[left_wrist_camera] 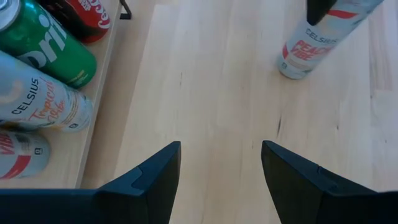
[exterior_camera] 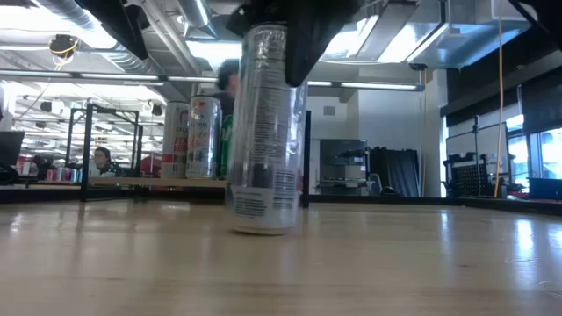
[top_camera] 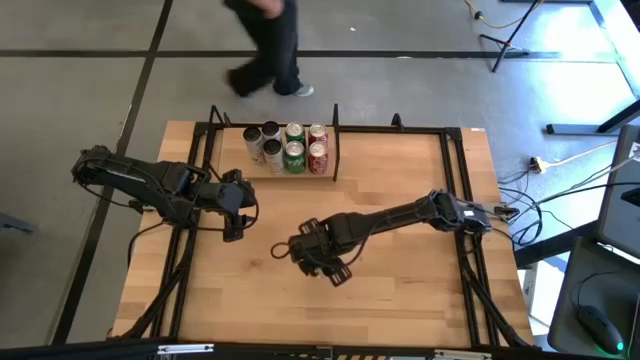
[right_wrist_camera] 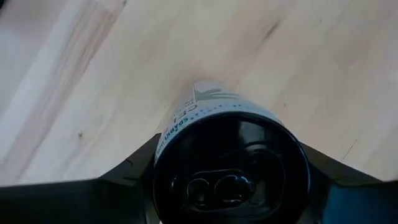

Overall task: Place canned beverage on shelf
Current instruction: Put the white-pink soda can on the shelf aligned with the other white-pink soda can

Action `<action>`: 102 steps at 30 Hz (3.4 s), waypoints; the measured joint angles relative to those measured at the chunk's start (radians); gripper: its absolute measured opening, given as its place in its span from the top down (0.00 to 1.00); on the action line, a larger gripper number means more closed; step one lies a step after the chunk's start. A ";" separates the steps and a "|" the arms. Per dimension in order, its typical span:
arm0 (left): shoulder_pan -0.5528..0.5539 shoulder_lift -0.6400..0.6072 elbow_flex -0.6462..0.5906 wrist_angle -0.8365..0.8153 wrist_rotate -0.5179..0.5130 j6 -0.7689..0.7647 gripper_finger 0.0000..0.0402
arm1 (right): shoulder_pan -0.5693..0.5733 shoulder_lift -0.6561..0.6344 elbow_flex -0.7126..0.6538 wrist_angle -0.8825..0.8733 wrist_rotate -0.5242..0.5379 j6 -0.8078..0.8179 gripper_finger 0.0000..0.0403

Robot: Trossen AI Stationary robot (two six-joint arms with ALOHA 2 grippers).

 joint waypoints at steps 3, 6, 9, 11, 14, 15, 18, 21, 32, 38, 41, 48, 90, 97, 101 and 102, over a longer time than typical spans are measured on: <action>0.000 0.000 0.000 0.000 0.000 0.001 0.48 | 0.008 0.015 0.003 -0.003 0.003 -0.055 0.44; 0.000 0.000 0.000 0.000 0.000 0.001 0.48 | 0.007 0.018 0.002 0.001 -0.010 -0.051 0.44; 0.000 0.000 0.000 0.000 0.000 -0.001 0.48 | 0.005 0.018 0.007 0.009 -0.005 -0.027 0.43; 0.000 0.000 0.000 0.000 0.000 0.000 0.48 | 0.005 0.017 0.020 0.019 0.004 -0.011 0.33; 0.000 0.000 0.000 0.000 0.000 0.007 0.48 | 0.005 0.024 0.056 0.019 0.033 0.032 0.14; 0.000 0.000 0.000 0.000 0.000 0.019 0.48 | 0.005 0.024 0.075 0.009 0.047 0.050 0.09; 0.000 0.000 0.000 -0.003 0.001 0.051 0.48 | 0.011 0.016 0.123 -0.007 0.062 0.083 0.05; 0.000 0.000 0.000 -0.003 0.000 0.051 0.48 | 0.014 -0.013 0.111 -0.001 0.048 0.114 0.10; 0.000 -0.001 0.000 0.004 -0.001 0.050 0.48 | 0.055 -0.147 0.118 -0.074 0.039 0.436 0.19; 0.001 0.000 0.000 0.075 -0.015 0.094 0.48 | 0.137 -0.149 0.090 -0.077 0.014 0.571 0.19; 0.011 0.001 -0.001 0.112 -0.032 0.145 0.48 | 0.181 -0.155 0.057 -0.087 0.081 0.654 0.19; 0.097 0.001 -0.106 0.292 0.021 0.208 0.48 | 0.274 -0.164 -0.041 0.049 0.180 0.862 0.19; 0.096 0.389 -0.428 1.296 0.324 0.068 0.48 | 0.232 -0.231 -0.568 0.683 0.303 0.922 0.19; 0.048 0.388 -0.427 1.293 0.374 0.064 0.48 | 0.227 -0.245 -0.568 0.589 0.316 0.914 0.19; 0.040 0.388 -0.428 1.294 0.365 0.046 0.48 | 0.212 -0.249 -0.568 0.548 0.306 0.890 0.19; 0.040 0.388 -0.428 1.294 0.363 0.045 0.48 | 0.209 -0.250 -0.568 0.533 0.307 0.885 0.19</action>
